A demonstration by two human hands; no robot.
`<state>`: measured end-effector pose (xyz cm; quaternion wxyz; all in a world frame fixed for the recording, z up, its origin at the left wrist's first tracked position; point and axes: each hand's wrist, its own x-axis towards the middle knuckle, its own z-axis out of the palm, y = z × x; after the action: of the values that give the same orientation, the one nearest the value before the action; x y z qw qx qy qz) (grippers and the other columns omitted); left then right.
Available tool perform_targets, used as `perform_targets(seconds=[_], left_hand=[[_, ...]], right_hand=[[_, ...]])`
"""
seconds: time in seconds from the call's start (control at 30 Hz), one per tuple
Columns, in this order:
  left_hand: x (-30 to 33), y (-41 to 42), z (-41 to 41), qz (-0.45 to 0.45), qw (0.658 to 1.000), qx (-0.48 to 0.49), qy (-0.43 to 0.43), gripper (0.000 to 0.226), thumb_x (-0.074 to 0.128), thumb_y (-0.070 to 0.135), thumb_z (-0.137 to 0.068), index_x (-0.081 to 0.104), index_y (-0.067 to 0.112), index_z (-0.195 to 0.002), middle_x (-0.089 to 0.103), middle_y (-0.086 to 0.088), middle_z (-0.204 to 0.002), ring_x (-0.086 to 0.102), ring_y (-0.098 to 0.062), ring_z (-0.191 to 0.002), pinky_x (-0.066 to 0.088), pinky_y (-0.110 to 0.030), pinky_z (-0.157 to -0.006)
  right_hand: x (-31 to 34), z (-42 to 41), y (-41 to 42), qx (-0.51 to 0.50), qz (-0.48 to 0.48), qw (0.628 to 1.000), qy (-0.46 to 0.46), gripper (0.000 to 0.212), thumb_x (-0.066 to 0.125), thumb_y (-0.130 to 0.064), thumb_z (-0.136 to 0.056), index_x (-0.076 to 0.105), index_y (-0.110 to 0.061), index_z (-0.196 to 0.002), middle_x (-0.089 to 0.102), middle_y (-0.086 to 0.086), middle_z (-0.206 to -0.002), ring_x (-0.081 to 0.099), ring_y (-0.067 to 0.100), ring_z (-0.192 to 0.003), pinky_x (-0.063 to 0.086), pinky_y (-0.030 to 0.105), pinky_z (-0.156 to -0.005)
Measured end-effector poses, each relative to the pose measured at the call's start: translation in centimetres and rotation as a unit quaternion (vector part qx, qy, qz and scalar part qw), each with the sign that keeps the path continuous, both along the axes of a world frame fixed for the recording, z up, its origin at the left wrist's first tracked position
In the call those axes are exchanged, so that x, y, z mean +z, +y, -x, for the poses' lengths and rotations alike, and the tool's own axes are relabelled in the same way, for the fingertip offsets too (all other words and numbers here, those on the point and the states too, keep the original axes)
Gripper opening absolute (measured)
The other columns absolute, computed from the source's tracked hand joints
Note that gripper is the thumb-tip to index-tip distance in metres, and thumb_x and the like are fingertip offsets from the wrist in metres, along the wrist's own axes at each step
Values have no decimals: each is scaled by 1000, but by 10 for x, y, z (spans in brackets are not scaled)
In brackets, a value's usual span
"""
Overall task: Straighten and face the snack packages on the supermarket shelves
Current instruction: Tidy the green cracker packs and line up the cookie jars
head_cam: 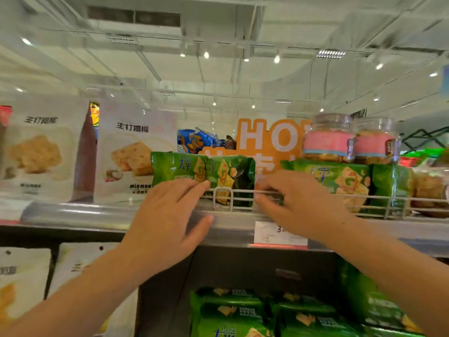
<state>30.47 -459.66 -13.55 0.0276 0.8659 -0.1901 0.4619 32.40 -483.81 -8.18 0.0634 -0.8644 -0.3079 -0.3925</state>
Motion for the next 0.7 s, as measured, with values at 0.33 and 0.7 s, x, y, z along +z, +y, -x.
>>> perform_targets(seconds=[0.33, 0.7], left_hand=[[48, 7, -6, 25, 998, -24, -50, 53, 37, 51, -92, 59, 20, -130, 63, -1, -123, 56, -20, -115, 38, -36, -94], [93, 28, -41, -6, 977, 195, 87, 48, 49, 57, -91, 51, 34, -133, 53, -2, -116, 51, -23, -108, 35, -33, -71]], right_hand=[[23, -8, 9, 61, -158, 985, 27, 37, 47, -57, -82, 63, -29, -101, 63, -19, -89, 59, -3, -77, 47, 12, -64], [56, -34, 56, -89, -35, 991, 99, 42, 55, -58, -87, 51, -22, -108, 51, -7, -81, 48, 5, -72, 36, 24, -51]])
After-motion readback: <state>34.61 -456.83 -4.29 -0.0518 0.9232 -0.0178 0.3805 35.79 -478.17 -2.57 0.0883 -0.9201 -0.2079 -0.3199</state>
